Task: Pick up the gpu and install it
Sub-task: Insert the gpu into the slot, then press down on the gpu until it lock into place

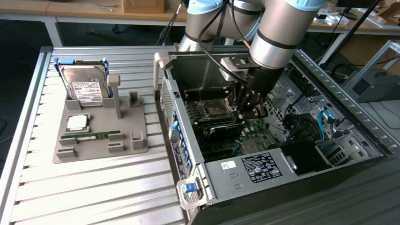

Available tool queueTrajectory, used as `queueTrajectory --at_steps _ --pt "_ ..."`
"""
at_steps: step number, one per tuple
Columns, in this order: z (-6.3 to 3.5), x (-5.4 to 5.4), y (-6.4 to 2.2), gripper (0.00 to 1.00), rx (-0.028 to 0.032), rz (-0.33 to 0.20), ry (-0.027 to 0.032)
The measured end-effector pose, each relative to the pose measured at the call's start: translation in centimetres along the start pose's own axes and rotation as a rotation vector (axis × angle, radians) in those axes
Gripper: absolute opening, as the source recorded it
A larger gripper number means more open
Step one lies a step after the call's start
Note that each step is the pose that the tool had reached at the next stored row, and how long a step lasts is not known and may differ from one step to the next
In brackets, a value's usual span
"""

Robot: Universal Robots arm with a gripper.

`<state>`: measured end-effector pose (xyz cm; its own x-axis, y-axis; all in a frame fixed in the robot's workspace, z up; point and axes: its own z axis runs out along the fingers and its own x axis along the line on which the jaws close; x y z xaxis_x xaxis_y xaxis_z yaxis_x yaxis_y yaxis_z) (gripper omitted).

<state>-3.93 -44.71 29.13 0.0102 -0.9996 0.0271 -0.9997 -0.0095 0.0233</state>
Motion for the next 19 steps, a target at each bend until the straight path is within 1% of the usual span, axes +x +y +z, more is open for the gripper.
queueTrajectory --at_steps 3,5,6,8,9,13,15,17,18,19 --pt "0.00 0.0 0.01 0.11 0.0000 0.000 0.0000" --pt "0.01 0.0 0.28 0.11 -0.0001 0.000 0.0001" --pt "0.03 -0.1 0.64 0.11 0.0001 0.000 0.0002" --pt "0.10 -0.5 1.76 0.11 0.0003 0.000 0.0013" --pt "0.17 -0.8 2.58 0.11 0.0004 0.000 0.0015" --pt "0.42 -0.9 4.41 0.11 0.0005 0.000 0.0013" --pt "0.55 -0.9 5.02 0.11 0.0005 0.000 0.0014" --pt "0.80 -0.9 6.01 0.11 0.0005 0.000 0.0013" --pt "0.90 -0.9 6.37 0.11 0.0005 0.000 0.0014" --pt "0.95 -0.9 6.57 0.11 0.0004 0.000 0.0015"
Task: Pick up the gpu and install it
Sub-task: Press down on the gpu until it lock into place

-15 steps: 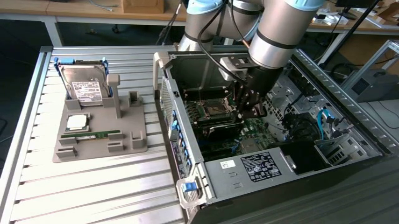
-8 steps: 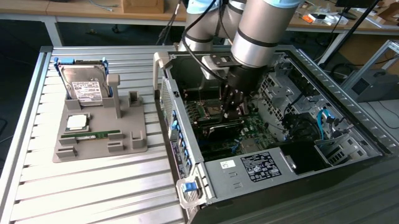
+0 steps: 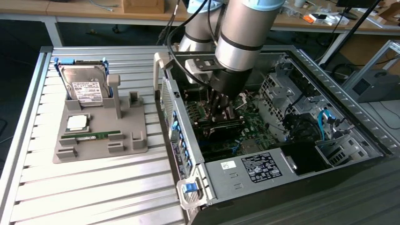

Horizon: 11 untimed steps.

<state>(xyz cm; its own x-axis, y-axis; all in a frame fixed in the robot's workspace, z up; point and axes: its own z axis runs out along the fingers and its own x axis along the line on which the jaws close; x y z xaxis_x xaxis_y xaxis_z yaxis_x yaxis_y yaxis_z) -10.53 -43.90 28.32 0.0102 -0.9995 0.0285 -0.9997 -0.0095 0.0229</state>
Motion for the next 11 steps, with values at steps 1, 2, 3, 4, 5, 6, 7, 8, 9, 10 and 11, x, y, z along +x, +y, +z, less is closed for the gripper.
queueTrajectory --at_steps 1,2,3,4,5,6,7,8,9,10,11 --pt "0.08 0.00 0.37 0.11 0.0000 0.000 0.0001" --pt "0.15 -0.01 0.62 0.11 0.0001 0.000 -0.0002" --pt "0.19 -0.02 0.78 0.11 0.0000 0.000 -0.0001" --pt "0.22 -0.01 0.88 0.11 0.0001 0.000 -0.0001" --pt "0.24 -0.02 0.95 0.11 0.0001 0.000 -0.0001" --pt "0.27 -0.01 1.01 0.11 0.0001 0.000 -0.0002" --pt "0.30 0.00 1.08 0.11 0.0000 0.000 0.0000" --pt "0.35 0.01 1.15 0.11 0.0000 0.000 0.0000" --pt "0.40 0.02 1.21 0.11 0.0000 0.000 0.0000" --pt "0.44 0.03 1.27 0.11 0.0000 0.000 0.0000" --pt "0.50 0.04 1.33 0.11 0.0000 0.000 0.0000"
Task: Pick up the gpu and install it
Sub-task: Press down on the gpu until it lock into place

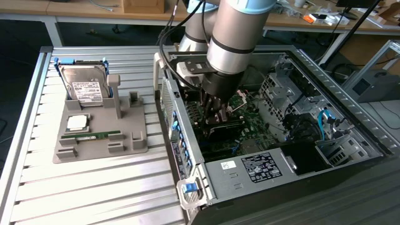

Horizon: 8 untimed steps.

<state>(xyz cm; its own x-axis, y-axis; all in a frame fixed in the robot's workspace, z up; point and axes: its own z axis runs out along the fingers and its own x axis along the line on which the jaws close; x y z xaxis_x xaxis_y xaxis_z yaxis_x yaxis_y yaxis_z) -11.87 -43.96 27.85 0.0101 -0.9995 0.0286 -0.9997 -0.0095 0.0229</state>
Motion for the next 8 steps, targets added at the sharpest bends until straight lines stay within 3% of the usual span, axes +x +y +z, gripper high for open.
queueTrajectory --at_steps 8 --pt "0.19 0.01 0.12 0.11 0.0000 0.000 0.0000"
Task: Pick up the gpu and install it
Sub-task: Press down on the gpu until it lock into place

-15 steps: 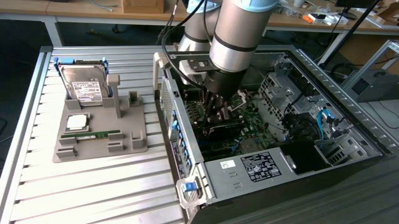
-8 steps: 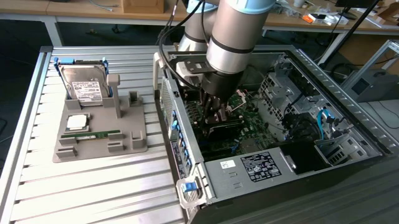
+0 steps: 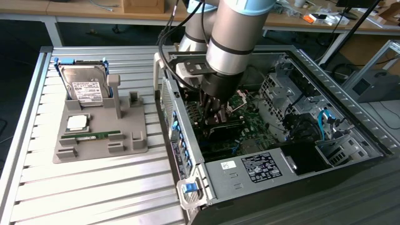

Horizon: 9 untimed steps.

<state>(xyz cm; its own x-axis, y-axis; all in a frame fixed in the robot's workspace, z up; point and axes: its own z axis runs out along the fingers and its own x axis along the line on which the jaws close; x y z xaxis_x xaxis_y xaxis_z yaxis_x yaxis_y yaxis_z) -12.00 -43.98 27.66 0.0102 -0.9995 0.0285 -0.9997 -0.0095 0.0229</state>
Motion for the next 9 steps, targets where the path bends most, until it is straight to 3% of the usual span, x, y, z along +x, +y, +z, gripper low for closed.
queueTrajectory --at_steps 9 --pt "0.08 0.34 0.12 0.11 0.0000 0.000 0.0000"
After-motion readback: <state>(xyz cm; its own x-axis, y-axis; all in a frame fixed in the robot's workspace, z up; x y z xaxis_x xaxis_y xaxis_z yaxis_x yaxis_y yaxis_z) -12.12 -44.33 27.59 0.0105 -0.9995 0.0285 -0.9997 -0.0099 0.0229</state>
